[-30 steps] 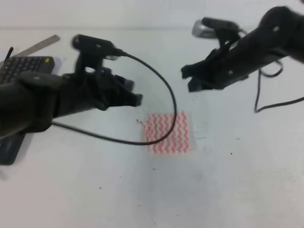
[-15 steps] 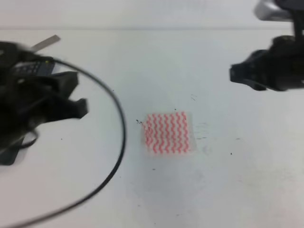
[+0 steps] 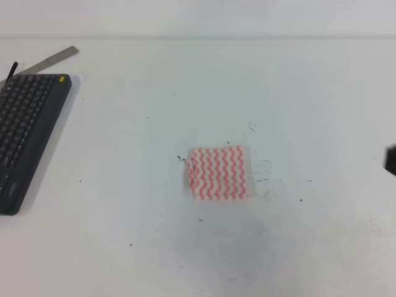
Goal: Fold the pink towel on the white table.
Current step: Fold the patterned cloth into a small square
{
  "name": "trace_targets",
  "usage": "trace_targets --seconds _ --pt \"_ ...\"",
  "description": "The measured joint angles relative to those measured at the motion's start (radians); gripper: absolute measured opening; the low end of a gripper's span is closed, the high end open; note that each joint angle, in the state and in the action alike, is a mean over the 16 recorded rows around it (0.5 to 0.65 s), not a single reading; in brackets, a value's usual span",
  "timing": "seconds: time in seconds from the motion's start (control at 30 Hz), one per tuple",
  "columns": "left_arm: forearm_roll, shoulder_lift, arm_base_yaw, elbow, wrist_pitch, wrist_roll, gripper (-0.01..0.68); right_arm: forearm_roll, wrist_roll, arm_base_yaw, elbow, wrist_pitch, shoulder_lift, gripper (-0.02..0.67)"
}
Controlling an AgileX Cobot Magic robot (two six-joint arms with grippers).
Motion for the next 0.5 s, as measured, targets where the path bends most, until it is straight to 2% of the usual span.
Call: trace_targets --seconds 0.2,0.5 --pt "-0.001 -0.208 0.0 0.106 -0.003 0.042 0.0 0.012 0.001 -0.001 0.144 0.002 -0.249 -0.002" --pt "-0.004 -0.306 0.0 0.269 0.002 0.055 0.0 0.027 0.0 -0.002 0.322 -0.005 -0.599 -0.002"
